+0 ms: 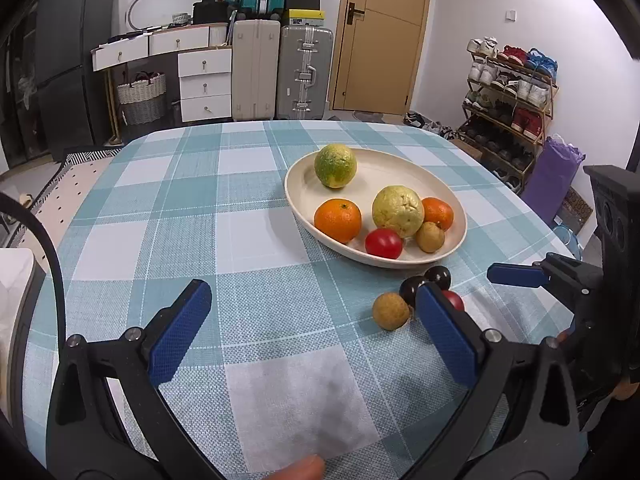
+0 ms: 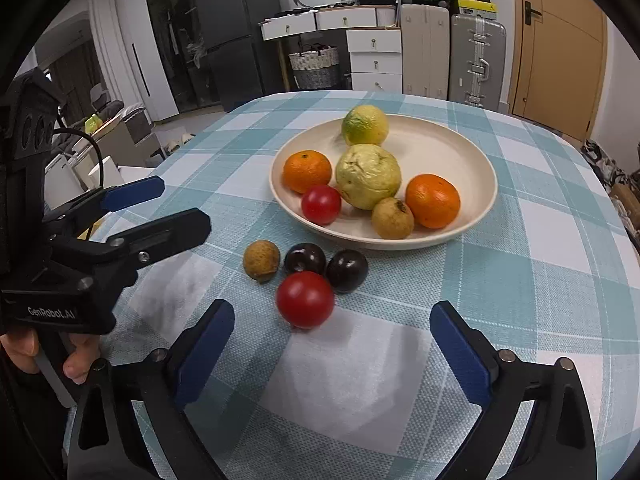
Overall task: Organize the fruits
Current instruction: 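Move the right tool to the second red tomato and close on it, then grasp a brown fruit with the left tool while the right tool lifts the tomato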
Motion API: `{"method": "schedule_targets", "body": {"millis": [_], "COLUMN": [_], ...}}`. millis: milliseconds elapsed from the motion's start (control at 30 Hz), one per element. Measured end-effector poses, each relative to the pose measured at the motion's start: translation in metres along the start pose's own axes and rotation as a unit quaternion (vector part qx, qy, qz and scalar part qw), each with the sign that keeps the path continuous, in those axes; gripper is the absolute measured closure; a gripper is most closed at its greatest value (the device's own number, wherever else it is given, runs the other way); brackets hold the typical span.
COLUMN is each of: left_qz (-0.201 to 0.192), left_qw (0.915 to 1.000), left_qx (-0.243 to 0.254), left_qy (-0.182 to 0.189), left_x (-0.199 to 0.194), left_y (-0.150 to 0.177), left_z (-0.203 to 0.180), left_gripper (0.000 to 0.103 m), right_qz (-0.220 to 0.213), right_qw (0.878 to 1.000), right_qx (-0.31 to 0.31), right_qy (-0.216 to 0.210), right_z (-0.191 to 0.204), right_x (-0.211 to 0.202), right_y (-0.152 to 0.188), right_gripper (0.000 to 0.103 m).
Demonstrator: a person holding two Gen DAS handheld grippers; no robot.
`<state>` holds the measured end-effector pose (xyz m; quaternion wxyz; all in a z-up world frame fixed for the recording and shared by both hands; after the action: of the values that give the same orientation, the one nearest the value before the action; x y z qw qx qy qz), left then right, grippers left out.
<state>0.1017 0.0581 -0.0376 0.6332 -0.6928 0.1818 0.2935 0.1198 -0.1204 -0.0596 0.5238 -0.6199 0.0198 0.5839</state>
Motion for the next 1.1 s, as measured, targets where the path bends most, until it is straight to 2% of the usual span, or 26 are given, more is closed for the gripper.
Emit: {"method": "schedule_targets", "body": {"millis": [100, 300, 467, 533, 633, 900, 1000, 1100], "left_qz": [0.003, 0.006, 0.007, 0.006, 0.007, 0.010, 0.010, 0.014], "left_qw": [1.0000, 1.0000, 1.0000, 1.0000, 1.0000, 0.9999, 0.9999, 0.9998], "left_qx": [0.001, 0.000, 0.002, 0.002, 0.001, 0.006, 0.007, 0.006], "left_qy": [-0.001, 0.004, 0.006, 0.007, 0.006, 0.008, 0.010, 0.012], "left_x": [0.001, 0.002, 0.002, 0.002, 0.002, 0.004, 0.004, 0.005], "left_y": [0.001, 0.001, 0.002, 0.002, 0.002, 0.003, 0.003, 0.003], "left_z": [0.000, -0.002, -0.003, -0.003, -0.003, -0.006, -0.007, -0.007], "left_gripper": [0.001, 0.001, 0.001, 0.001, 0.001, 0.001, 0.001, 0.001], "right_qz": [0.007, 0.009, 0.013, 0.013, 0.014, 0.024, 0.023, 0.023], "right_qw": [1.000, 1.000, 1.000, 1.000, 1.000, 0.999, 0.999, 0.999], "right_qx": [-0.003, -0.009, -0.011, -0.009, -0.006, 0.005, 0.005, 0.004], "right_qy": [-0.001, -0.003, -0.006, -0.009, -0.016, -0.033, -0.032, -0.032], "right_z": [0.003, 0.007, 0.008, 0.008, 0.007, 0.003, 0.003, 0.004], "right_x": [0.004, 0.007, 0.009, 0.010, 0.010, 0.015, 0.015, 0.015], "right_y": [-0.001, -0.002, -0.003, -0.004, -0.004, -0.005, -0.004, -0.004], "right_gripper": [0.020, 0.029, 0.043, 0.045, 0.057, 0.059, 0.068, 0.071]}}
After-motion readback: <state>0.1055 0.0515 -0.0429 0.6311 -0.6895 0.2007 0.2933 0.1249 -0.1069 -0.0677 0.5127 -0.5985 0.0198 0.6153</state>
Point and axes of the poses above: each gripper's, at about its wrist camera, not at the fingertips, and x roughly the way its jaws point, z to its left, y to its underside, the point moved 2 cm from there along x, roughly the way its jaws point, and after that the axes turned 8 degrees about -y, right-handed, at the moved point
